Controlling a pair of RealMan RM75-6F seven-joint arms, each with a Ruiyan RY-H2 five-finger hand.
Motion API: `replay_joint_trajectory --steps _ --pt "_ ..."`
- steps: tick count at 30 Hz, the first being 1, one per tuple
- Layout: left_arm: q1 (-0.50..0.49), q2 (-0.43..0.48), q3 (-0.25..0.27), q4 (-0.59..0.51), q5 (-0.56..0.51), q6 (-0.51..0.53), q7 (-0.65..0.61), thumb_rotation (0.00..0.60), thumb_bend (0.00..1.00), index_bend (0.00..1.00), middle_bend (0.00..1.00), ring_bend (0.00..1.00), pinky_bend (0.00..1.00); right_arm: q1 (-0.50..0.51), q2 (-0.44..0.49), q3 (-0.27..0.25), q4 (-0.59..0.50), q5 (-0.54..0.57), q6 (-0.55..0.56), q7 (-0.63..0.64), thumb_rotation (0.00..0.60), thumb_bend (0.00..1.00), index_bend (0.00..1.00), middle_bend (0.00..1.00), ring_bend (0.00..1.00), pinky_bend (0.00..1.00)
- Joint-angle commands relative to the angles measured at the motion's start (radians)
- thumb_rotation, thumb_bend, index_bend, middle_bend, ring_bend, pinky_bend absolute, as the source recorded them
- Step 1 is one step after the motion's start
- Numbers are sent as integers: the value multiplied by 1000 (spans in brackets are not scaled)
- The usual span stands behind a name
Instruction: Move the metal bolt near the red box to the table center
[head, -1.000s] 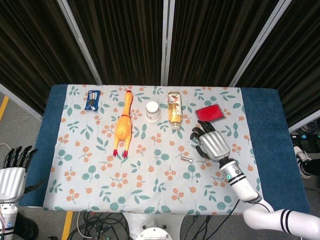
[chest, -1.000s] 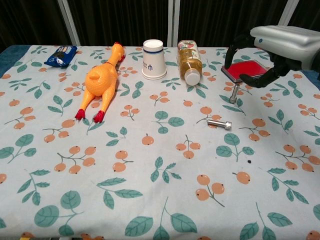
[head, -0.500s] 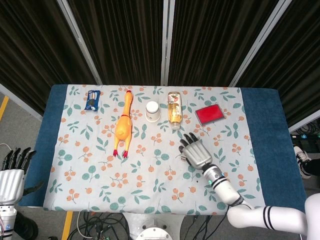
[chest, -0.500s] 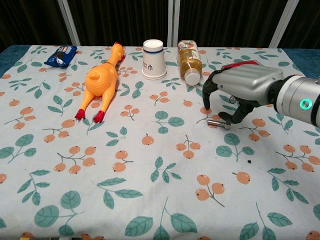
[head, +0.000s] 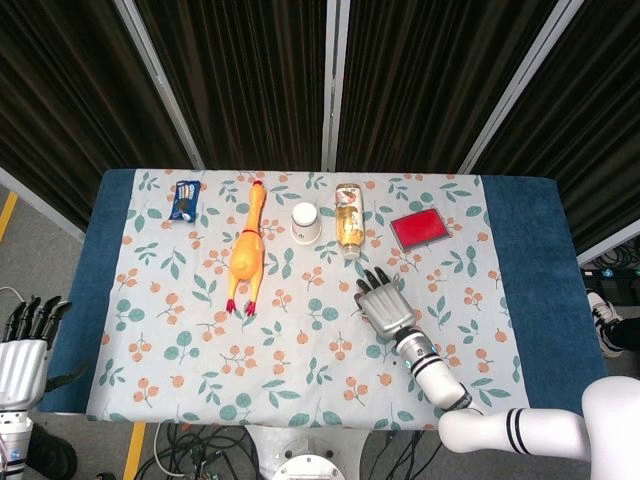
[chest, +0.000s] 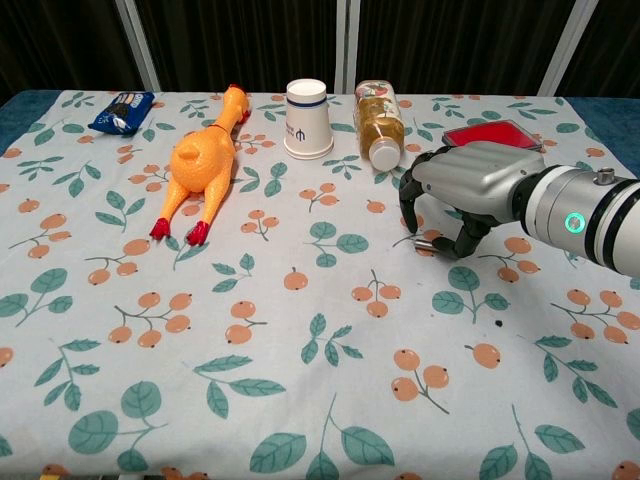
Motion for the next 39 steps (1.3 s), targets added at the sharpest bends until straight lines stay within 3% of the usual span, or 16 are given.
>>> replay_joint_trajectory --steps 1,18,39 --pt "1 -1 0 2 1 1 -1 600 57 146 86 0 0 2 -5 -11 -2 11 9 -10 600 241 422 153 0 0" --pt "3 -3 2 9 1 0 -9 600 57 145 86 0 0 -18 36 -82 -78 -36 37 5 600 229 485 169 0 0" --pt "7 -6 3 12 0 1 -14 600 57 145 86 0 0 -16 4 -85 -28 -67 36 19 600 305 523 183 0 0"
